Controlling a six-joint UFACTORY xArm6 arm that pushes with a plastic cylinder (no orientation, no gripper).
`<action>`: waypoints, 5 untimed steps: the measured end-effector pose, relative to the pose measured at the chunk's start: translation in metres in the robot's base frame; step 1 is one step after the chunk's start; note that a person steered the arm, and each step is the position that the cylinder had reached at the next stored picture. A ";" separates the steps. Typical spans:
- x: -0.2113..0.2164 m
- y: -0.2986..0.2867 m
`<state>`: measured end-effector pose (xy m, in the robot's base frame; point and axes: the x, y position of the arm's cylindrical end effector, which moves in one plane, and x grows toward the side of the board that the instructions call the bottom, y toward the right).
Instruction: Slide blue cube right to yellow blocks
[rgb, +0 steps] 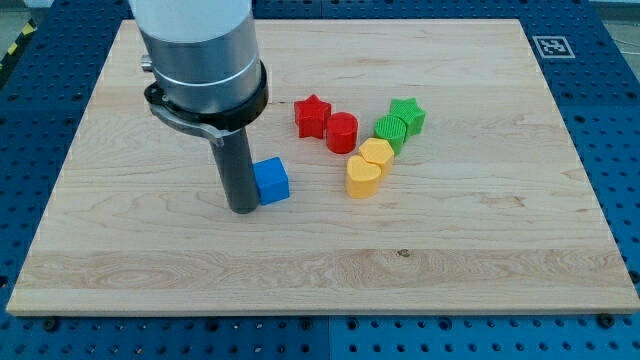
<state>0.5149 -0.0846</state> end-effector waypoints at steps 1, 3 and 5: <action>-0.010 -0.011; -0.028 0.005; -0.027 0.024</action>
<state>0.4877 -0.0601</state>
